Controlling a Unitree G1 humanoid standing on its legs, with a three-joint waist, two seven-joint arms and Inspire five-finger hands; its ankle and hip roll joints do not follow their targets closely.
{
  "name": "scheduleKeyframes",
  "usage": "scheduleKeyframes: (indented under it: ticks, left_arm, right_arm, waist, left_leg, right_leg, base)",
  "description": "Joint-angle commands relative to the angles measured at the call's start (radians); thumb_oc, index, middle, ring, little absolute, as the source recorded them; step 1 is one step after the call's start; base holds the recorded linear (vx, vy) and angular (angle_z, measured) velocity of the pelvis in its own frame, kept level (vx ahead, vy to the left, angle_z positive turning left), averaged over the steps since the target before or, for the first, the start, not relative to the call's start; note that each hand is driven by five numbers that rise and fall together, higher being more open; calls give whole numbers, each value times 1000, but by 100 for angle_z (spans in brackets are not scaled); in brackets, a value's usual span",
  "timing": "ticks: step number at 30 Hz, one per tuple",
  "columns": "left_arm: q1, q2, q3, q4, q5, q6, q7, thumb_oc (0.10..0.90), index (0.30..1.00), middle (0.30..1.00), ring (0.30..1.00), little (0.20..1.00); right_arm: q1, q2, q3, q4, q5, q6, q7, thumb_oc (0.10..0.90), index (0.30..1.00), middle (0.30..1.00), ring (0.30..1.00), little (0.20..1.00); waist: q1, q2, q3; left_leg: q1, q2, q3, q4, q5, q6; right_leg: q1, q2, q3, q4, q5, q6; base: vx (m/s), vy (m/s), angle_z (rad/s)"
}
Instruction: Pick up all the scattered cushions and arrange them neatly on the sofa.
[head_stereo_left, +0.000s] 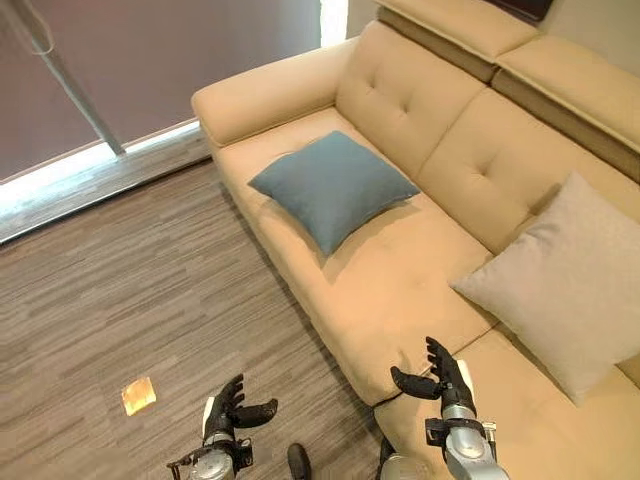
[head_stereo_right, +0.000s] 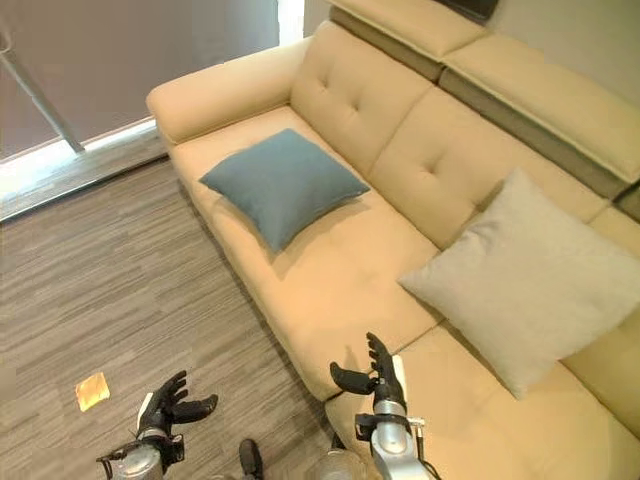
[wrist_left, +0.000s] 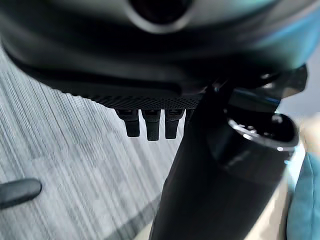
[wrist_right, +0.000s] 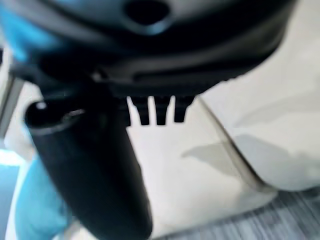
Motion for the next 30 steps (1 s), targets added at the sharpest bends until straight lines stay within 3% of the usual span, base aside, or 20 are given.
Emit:
scheduleKeyframes:
  ticks: [1,5,8,20,21,23,27,30]
  left_arm:
    - [-32,5,-3,-74,58,-50,-6,800,900,900,900,900]
    - [-34,1,2,-61,61,-39,-8,800,900,900,900,900]
    - [-36,-18,9,-36,50,-43,-6,800,900,900,900,900]
    - [-27,-32,-7,-19,37,-33,-23,800,900,900,900,900]
    - [-32,-28,-12,-31,32,-37,-23,800,900,900,900,900]
    - [-33,-26,-14,-40,33,-40,-26,800,900,900,900,900]
    - [-25,-24,-24,-84,23,-51,-31,800,900,900,900,900]
    - [5,-24,-9,-85,39,-49,-45,800,900,900,900,900]
  right_arm:
    - [-78,-14,1,-50,-31,-65,-8,800,900,900,900,900]
    - [-98,-17,50,-13,-50,-58,15,800,900,900,900,900]
    - [-107,-32,88,2,-76,-56,42,800,900,900,900,900]
    - [-108,-60,123,28,-101,-58,68,800,900,900,900,900]
    - [-115,-73,132,37,-105,-56,70,800,900,900,900,900]
    - [-117,-76,136,45,-109,-58,71,800,900,900,900,900]
    - [-111,-105,147,49,-144,-55,71,800,900,900,900,900]
    - [-117,-133,155,67,-191,-40,66,800,900,900,900,900]
  waist:
    - [-10,-27,-5]
    - [29,-45,-42]
    - [36,-58,-55]
    - [40,-61,-47]
    - [59,-65,-15]
    - [62,-67,-8]
    - [80,-66,16]
    - [101,-63,19]
  left_leg:
    - [48,38,-11,70,-177,-28]
    - [19,26,-36,96,-170,-24]
    - [27,30,-50,95,-161,-34]
    - [29,61,-85,101,-140,-57]
    - [-17,66,-109,122,-120,-69]
    - [-44,62,-120,141,-116,-73]
    - [-106,63,-101,170,-99,-79]
    - [-138,151,-36,83,-9,-111]
  right_leg:
    - [6,42,124,-28,4,36]
    - [68,95,136,-50,-67,9]
    - [79,136,175,-67,-83,-13]
    - [102,170,134,-99,-108,-49]
    - [90,170,101,-108,-107,-61]
    - [83,165,85,-117,-102,-61]
    - [84,144,18,-154,-96,-60]
    - [99,109,-68,-156,-107,-48]
  base:
    - [-56,-14,61]
    - [-26,-92,13]
    - [24,-151,7]
    - [2,-125,11]
    - [-94,-92,13]
    - [-99,-79,34]
    - [-81,-14,78]
    - [39,130,87]
